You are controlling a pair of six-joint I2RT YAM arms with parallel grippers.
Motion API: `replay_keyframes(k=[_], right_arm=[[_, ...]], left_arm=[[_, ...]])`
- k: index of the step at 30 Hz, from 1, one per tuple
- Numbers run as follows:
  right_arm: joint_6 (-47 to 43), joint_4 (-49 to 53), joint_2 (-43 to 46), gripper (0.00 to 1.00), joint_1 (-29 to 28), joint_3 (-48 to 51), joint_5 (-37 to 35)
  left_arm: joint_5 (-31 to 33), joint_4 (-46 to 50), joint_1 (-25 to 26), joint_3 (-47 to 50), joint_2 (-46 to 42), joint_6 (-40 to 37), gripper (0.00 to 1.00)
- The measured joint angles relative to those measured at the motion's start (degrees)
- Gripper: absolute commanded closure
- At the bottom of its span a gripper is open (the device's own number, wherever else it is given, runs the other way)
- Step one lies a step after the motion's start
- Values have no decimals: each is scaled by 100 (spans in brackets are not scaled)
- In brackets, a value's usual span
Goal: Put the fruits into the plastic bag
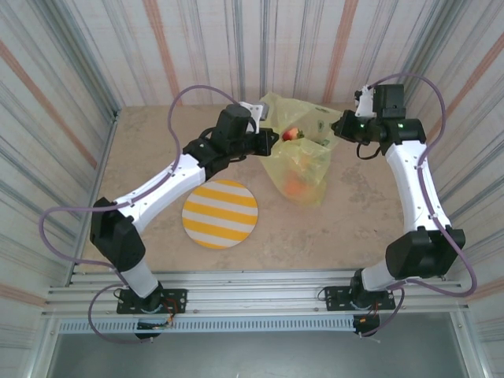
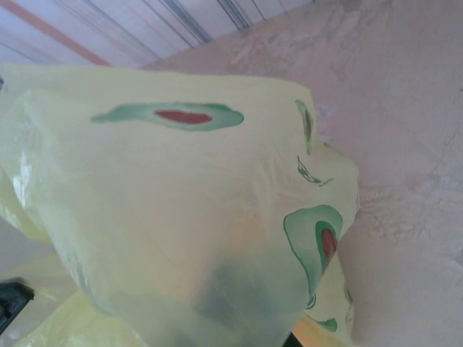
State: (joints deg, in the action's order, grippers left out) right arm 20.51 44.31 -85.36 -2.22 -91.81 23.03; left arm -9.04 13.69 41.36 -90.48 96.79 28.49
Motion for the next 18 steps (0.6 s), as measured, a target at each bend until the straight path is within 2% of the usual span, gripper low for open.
replay_keyframes(k=[7, 9, 10, 14, 18], right_arm=[[9, -37, -509, 100, 2, 0, 114], [28, -72, -649, 98, 2, 2, 173], [31, -76, -699, 95, 2, 2, 214], [52, -63, -809, 76, 2, 2, 297], [26, -13, -769, 69, 31, -2, 372]], left_arm=[[-46, -24, -44, -2, 511, 24, 100], [-46, -20, -109, 37, 612, 26, 95], [-44, -24, -144, 57, 634, 26, 92], [-57, -50, -310, 195, 638, 4, 62], [-57, -114, -420, 468, 518, -35, 44]])
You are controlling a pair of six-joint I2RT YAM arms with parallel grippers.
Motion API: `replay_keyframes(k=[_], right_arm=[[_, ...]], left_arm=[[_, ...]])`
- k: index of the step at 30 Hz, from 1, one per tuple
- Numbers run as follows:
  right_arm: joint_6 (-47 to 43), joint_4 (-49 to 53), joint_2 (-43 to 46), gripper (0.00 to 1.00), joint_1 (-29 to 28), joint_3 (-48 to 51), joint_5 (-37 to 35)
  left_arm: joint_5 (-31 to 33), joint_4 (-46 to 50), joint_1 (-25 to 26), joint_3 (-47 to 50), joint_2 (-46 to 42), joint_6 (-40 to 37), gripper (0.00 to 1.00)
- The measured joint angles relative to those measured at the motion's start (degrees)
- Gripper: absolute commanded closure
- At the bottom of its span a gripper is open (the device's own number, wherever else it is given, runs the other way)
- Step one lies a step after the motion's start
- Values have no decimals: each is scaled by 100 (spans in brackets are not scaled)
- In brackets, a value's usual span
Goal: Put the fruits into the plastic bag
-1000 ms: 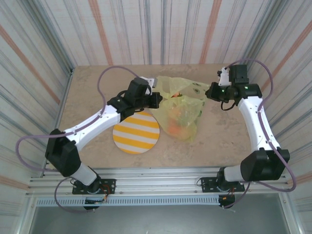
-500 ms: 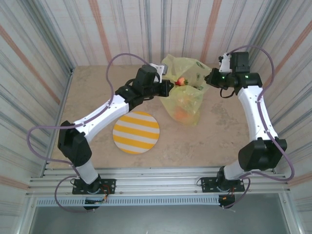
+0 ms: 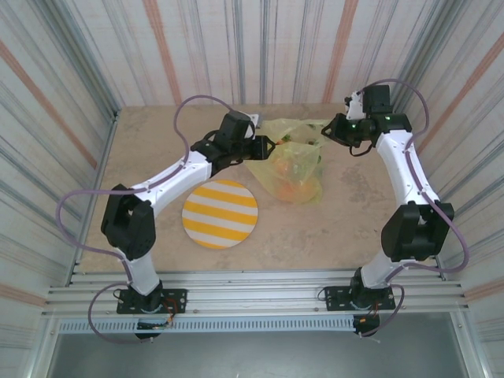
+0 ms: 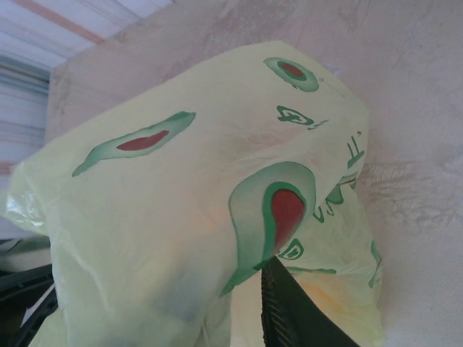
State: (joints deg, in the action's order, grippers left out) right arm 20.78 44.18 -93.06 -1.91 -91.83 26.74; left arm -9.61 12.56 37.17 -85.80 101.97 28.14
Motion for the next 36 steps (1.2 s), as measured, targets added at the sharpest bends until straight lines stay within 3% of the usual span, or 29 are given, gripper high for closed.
replay_keyframes(k=[6, 8, 19, 28, 36], right_arm=[[-7, 225, 356, 57, 61, -11, 26], [9, 264, 590, 48, 72, -22, 33], [-24, 181, 1749, 25, 85, 205, -195], [-85, -529, 2546, 1, 94, 2308, -1705], [-127, -1974, 2577, 1, 109, 4033, -3075]], left_arm=[[2, -79, -66, 446, -479, -164, 24], [26, -83, -107, 636, -763, -234, 18], [448, -297, -271, 1869, -2424, -721, 3], [1875, -579, -514, 3821, -4116, -1001, 1], [2702, -778, -1681, 5023, -4850, -1139, 1]])
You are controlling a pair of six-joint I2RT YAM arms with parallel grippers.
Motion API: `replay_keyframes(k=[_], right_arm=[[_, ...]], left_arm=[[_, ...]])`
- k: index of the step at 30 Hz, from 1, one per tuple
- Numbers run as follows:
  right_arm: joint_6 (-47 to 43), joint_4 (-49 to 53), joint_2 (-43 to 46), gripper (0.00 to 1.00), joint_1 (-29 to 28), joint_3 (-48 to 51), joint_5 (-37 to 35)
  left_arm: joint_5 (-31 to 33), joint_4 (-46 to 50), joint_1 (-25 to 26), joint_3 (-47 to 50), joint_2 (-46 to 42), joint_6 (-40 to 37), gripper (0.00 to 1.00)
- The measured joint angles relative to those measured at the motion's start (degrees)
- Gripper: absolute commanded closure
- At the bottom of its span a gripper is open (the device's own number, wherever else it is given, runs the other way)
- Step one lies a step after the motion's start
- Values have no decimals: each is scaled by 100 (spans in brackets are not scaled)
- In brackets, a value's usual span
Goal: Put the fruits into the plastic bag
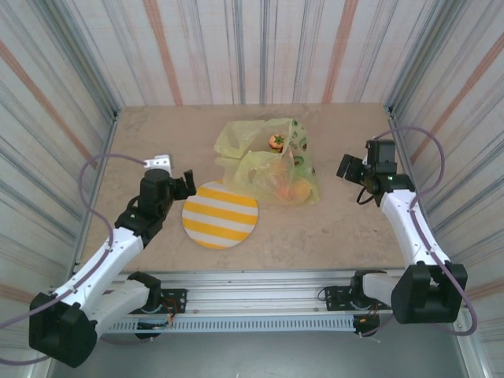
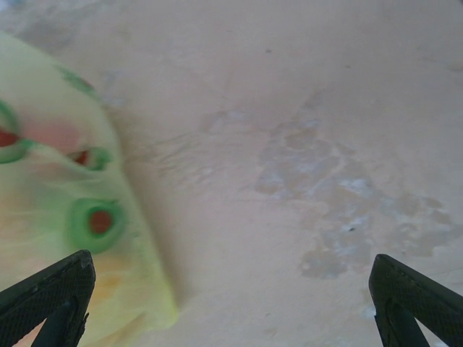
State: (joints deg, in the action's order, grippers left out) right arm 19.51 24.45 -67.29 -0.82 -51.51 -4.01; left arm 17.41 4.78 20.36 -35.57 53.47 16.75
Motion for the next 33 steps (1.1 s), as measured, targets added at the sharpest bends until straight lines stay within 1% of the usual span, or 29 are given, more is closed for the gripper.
replay_keyframes(k=[3, 7, 9, 12, 17, 19, 21, 24, 27, 30, 33], right_arm=[[-50, -839, 7, 1, 11, 793, -525], [-79, -1963, -177, 1, 11, 1753, -1084], [-94, -2476, -361, 1, 17, 2070, -1248], [-184, -3375, -562, 1, 20, 2520, -1381], [-479, -4406, -831, 1, 15, 2726, -1399], [-619, -4793, -901, 1, 13, 2730, -1375], [-756, -5294, -953, 1, 9, 2778, -1309], [-922, -6041, -1071, 1, 20, 2970, -1145], [-997, -6749, -1491, 1, 87, 3150, -951], [-1029, -7208, -2039, 1, 162, 3185, -789], [-1108, -7206, -2114, 1, 166, 3176, -647]], left_arm=[[70, -271, -452, 295, 37, -122, 1], [66, -798, -1054, 601, 472, -422, 1], [44, -1012, -1209, 686, 754, -656, 1], [20, -1309, -1255, 750, 1091, -979, 1], [-173, -2382, -1342, 1211, 1375, -1405, 1], [-321, -2817, -1480, 1375, 1591, -1510, 1], [-490, -3049, -1646, 1419, 1810, -1558, 1], [-850, -3611, -1886, 1504, 1980, -1556, 1], [-1134, -4022, -2048, 1506, 2162, -1552, 1], [-1379, -4533, -2076, 1508, 2516, -1572, 1], [-1620, -5099, -2074, 1502, 3139, -1650, 1]])
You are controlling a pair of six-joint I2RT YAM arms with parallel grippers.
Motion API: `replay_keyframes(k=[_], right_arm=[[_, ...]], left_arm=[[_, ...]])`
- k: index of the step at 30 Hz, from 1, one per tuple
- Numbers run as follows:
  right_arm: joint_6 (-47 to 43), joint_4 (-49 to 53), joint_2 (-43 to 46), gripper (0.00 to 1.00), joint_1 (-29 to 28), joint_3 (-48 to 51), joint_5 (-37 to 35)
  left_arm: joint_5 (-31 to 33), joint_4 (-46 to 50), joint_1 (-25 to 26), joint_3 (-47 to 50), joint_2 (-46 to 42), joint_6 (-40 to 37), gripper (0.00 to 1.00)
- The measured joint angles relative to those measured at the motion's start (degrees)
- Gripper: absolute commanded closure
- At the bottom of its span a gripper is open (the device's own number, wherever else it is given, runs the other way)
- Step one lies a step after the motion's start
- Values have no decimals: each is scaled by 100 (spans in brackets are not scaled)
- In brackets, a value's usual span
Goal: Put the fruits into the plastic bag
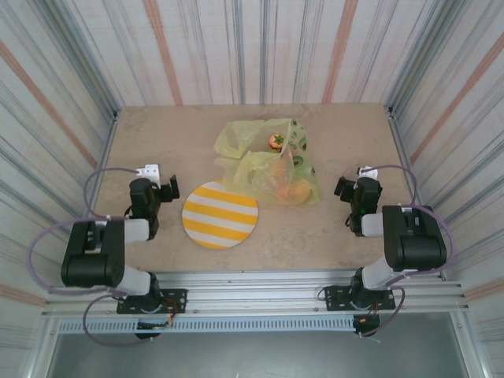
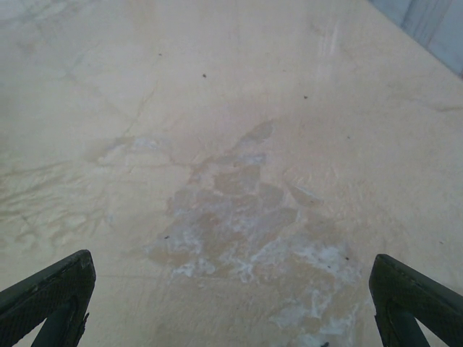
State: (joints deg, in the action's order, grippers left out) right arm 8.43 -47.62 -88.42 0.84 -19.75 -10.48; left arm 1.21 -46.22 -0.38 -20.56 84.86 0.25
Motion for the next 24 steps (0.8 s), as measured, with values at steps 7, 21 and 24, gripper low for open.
replay_keyframes(k=[7, 21, 24], right_arm=[[-20, -92, 0, 1, 0, -105, 155], [-57, -87, 0, 1, -7, -105, 155], [-59, -87, 0, 1, -7, -105, 155]], left_arm=[[-299, 133, 50, -160, 225, -197, 1], [-267, 138, 184, -205, 225, -306, 1], [-269, 140, 229, -205, 225, -328, 1]])
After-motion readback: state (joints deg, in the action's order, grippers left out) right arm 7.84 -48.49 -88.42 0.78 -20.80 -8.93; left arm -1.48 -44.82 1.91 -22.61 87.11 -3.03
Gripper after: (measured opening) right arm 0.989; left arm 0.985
